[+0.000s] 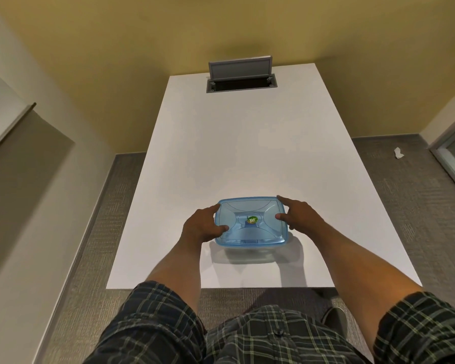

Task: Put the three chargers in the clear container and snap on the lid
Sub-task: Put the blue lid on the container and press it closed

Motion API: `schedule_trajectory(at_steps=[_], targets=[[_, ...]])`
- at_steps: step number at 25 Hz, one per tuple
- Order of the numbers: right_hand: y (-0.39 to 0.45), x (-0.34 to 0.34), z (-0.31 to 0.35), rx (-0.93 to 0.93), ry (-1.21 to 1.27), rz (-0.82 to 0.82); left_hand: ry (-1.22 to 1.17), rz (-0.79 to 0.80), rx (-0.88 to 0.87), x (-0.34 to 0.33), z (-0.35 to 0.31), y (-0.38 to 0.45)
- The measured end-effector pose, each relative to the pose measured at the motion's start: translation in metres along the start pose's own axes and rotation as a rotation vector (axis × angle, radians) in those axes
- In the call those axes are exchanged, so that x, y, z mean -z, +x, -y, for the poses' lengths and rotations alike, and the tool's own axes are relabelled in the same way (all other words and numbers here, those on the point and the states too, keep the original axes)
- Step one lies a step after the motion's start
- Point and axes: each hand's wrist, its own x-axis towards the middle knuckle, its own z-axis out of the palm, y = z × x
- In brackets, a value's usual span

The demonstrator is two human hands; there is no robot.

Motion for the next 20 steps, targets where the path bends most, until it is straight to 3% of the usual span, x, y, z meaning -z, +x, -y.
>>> schedule_trajectory(at_steps=[6,10,20], targets=[[0.007,0.013,0.007,0.015,-0.241,0.226,0.171,0.212,-0.004,0.008,-0.002,0.012],[0.003,0.024,0.013,0.013,-0.313,0.423,0.331,0.254,-0.022,0.013,-0.009,0.020],[0.006,0.025,0.032,0.006,-0.617,0.476,0.536,0.264,-0.050,0.016,-0.028,0.019]])
